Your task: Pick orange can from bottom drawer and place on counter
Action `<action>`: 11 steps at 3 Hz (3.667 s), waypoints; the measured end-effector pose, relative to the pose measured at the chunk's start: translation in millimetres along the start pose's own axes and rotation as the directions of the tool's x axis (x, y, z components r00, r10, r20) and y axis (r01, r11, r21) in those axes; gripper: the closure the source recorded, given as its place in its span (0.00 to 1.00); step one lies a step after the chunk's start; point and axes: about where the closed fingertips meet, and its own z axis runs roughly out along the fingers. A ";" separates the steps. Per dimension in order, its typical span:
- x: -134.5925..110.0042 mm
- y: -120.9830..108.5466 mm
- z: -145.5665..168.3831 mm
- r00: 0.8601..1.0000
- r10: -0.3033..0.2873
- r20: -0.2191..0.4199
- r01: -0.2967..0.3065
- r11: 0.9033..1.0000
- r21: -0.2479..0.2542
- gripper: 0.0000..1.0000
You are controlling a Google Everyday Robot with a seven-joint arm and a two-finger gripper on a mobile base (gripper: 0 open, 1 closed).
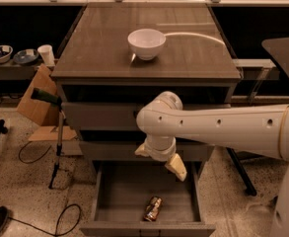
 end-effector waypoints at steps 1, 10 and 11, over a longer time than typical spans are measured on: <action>-6.7 10.7 42.4 0.996 0.015 0.085 -0.023 0.996 0.087 0.00; -27.8 -133.1 351.3 0.956 0.005 0.295 -0.105 0.940 0.324 0.00; -15.9 -130.9 371.5 0.955 0.029 0.297 -0.124 0.943 0.309 0.00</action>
Offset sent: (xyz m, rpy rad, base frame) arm -0.0224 -0.0106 -0.1082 0.4384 -0.0399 -0.1527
